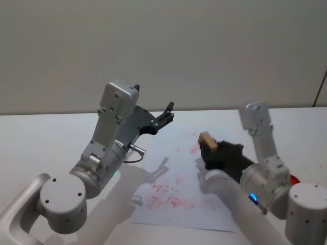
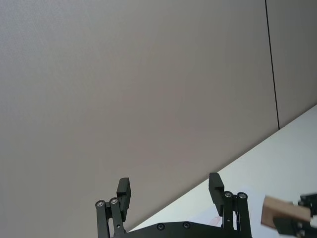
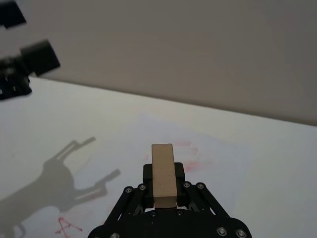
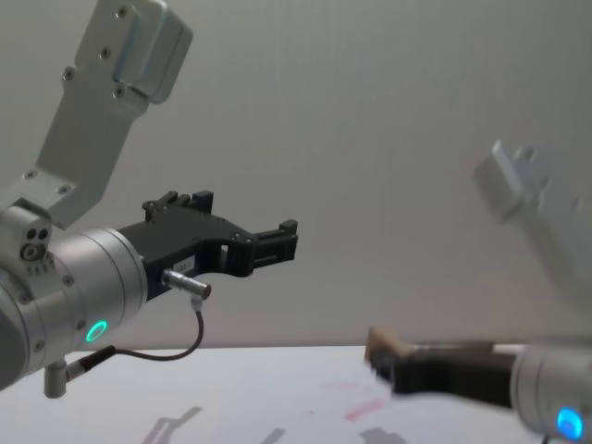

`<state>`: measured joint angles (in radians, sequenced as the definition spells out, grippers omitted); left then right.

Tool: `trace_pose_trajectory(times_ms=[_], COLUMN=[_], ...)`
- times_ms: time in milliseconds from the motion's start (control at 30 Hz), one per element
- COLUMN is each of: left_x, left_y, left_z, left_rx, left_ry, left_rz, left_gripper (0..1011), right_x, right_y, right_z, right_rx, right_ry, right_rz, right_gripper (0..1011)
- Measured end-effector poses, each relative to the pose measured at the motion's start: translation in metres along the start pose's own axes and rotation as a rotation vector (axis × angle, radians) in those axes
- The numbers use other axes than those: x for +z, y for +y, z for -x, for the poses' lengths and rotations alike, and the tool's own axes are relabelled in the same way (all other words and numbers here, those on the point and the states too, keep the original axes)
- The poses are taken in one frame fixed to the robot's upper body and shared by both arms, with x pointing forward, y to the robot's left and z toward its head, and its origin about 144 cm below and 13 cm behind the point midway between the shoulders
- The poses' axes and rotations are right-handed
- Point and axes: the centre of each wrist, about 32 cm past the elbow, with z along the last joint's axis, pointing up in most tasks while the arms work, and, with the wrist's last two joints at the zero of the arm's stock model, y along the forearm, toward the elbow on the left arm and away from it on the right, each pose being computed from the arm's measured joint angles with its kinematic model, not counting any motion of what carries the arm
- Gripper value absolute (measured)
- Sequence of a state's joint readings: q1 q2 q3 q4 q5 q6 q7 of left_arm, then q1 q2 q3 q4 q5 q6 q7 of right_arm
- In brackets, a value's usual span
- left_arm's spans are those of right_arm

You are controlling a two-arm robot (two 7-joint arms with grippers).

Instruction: Use the one hand to pick up the stamp and affix it onto the A4 paper.

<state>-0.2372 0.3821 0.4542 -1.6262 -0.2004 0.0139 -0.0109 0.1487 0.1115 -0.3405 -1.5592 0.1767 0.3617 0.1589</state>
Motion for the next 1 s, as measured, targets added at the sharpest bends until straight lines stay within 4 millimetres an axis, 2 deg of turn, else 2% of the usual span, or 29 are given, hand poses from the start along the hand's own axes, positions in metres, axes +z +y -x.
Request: trace_pose_trajectory(times_ms=[200,400,767,1000], left_x=[0.0,0.0,0.0,0.0], left_y=[0.0,0.0,0.0,0.0], left_z=[0.0,0.0,0.0,0.0], left_rx=[0.0,0.0,0.0,0.0], left_ry=[0.0,0.0,0.0,0.0], left_rz=[0.0,0.0,0.0,0.0], left_gripper=[1001,1001,1001,1001], right_x=[0.015,0.022,0.016,0.011], right_y=[-0.011,-0.031,-0.063,-0.076], right_z=[-0.006,-0.023,-0.056,-0.069], right_rx=[-0.04,-0.118,-0.232,-0.247], right_ry=[0.048,0.079,0.049,0.01], right_rz=[-0.052,-0.065,-0.015,0.026], right_gripper=[218,217,217,217])
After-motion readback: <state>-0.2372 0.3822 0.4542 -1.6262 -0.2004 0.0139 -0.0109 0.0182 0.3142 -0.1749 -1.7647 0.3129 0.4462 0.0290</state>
